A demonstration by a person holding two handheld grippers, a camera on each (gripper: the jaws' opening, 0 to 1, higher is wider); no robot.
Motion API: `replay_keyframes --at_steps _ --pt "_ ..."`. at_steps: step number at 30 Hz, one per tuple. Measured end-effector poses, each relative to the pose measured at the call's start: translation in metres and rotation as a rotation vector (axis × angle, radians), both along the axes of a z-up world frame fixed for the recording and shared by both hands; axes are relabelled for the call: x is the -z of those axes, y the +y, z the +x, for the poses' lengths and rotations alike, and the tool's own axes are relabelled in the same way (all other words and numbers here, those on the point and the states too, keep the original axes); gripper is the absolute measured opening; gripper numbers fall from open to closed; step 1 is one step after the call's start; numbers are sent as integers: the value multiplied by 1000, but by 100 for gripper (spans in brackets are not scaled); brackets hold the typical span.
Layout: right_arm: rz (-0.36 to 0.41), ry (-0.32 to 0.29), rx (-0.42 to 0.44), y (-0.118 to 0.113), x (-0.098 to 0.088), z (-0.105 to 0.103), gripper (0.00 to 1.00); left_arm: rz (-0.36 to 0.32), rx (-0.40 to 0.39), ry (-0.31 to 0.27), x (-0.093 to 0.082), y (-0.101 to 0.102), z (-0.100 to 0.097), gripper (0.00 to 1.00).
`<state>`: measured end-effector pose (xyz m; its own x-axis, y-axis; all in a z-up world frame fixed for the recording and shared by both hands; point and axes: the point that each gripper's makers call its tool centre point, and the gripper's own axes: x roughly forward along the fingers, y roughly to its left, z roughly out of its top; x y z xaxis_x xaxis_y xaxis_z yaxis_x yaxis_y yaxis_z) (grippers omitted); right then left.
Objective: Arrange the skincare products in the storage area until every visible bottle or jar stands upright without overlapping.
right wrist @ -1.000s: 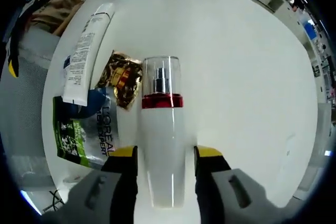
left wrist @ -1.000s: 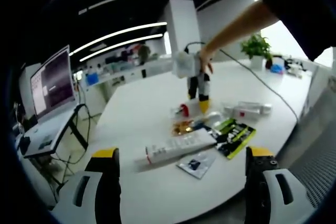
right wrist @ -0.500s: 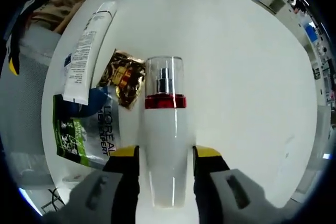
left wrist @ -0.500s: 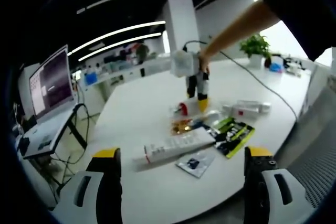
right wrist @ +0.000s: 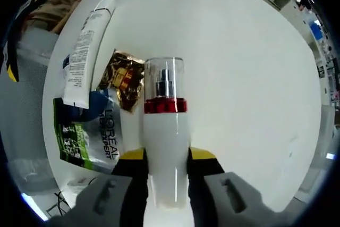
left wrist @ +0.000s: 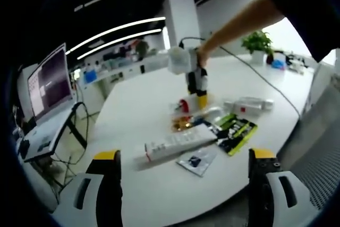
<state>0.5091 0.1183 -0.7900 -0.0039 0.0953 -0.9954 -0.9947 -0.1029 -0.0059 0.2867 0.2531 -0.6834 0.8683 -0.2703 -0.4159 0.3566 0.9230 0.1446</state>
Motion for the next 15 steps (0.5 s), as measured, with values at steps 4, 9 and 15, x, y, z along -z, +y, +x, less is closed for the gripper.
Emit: replay_keyframes --at_steps 4,9,15 --pt "3 2 25 0 0 1 27 -5 4 19 3 -1 -1 97" --pt "50 63 137 1 -1 0 26 -5 2 19 3 -1 -2 97" --pt "99 149 236 1 -3 2 26 -1 3 29 5 -1 -2 97"
